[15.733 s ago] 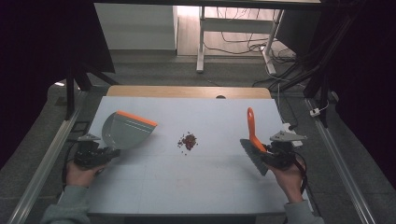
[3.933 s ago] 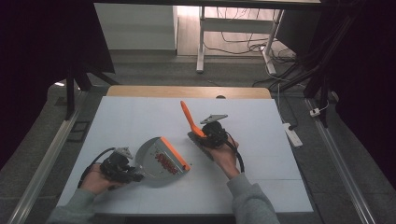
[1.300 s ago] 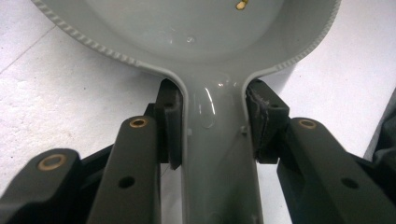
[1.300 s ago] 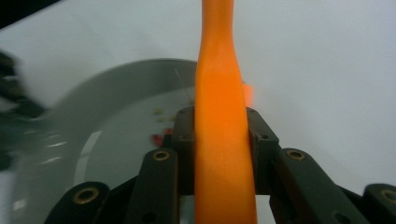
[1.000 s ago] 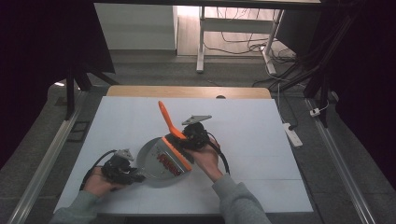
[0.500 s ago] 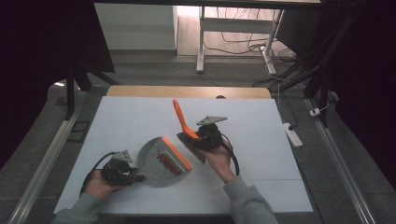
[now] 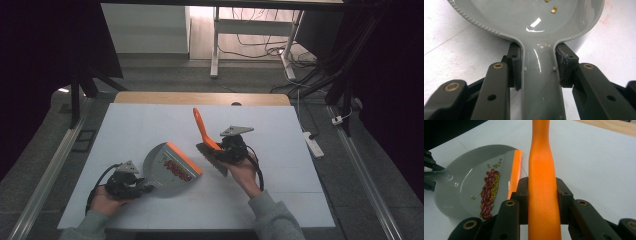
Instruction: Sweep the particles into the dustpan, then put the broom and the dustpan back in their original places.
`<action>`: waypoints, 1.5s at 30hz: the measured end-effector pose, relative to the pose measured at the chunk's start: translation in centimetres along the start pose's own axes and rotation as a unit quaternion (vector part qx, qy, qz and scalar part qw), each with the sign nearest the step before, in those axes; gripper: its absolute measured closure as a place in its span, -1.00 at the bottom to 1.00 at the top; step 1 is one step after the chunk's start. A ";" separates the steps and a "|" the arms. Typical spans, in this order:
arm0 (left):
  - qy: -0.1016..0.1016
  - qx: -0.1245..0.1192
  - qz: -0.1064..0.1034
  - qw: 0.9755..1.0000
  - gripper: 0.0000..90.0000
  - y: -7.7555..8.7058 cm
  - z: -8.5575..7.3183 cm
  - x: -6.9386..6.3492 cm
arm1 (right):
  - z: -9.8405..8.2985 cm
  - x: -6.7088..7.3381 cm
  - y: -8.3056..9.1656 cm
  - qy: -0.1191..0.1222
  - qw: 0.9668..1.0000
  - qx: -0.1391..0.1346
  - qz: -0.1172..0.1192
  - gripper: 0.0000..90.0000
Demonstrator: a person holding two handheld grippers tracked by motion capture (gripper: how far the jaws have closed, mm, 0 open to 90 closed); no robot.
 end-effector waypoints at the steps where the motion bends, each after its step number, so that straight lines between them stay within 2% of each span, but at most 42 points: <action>1: 0.005 -0.005 0.000 1.000 0.37 0.0 0.0 -0.1 | 0.0 -0.1 0.2 0.000 1.000 0.000 0.001 0.57; 7: 0.017 -0.017 0.004 1.000 0.37 0.3 0.0 -0.2 | -0.2 -0.7 1.1 0.011 1.000 -0.005 0.005 0.57; 10: 0.031 -0.022 0.008 0.999 0.37 0.5 0.1 -0.2 | -0.5 -1.1 1.7 0.011 1.000 -0.008 0.001 0.57; 16: 0.040 -0.032 0.034 0.998 0.37 1.0 0.3 -0.8 | -1.4 -1.8 3.3 0.009 1.000 -0.014 -0.001 0.57; 19: 0.047 -0.037 0.040 0.997 0.37 1.2 0.4 -0.9 | -1.8 -2.1 3.8 0.008 1.000 -0.014 -0.007 0.57; 29: 0.056 -0.046 0.044 0.996 0.37 1.1 0.5 -0.6 | -2.4 -3.4 5.6 -0.009 1.000 -0.023 -0.020 0.57; 38: 0.067 -0.053 0.048 0.995 0.37 1.4 0.6 -1.0 | -3.2 -4.2 7.0 -0.023 0.999 -0.026 -0.024 0.57; 45: 0.076 -0.056 0.048 0.994 0.37 1.2 0.9 -0.9 | -3.8 -4.6 7.5 -0.027 0.999 -0.023 -0.027 0.56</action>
Point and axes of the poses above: each handheld gripper's, and its own axes: y roughly backward along the jaws, z roughly out of its top, x roughly to its left, the point moved 5 cm from there along -y, roughly forward along the jaws, and after that the axes turned 11 degrees about -y, right-handed, at the moved point
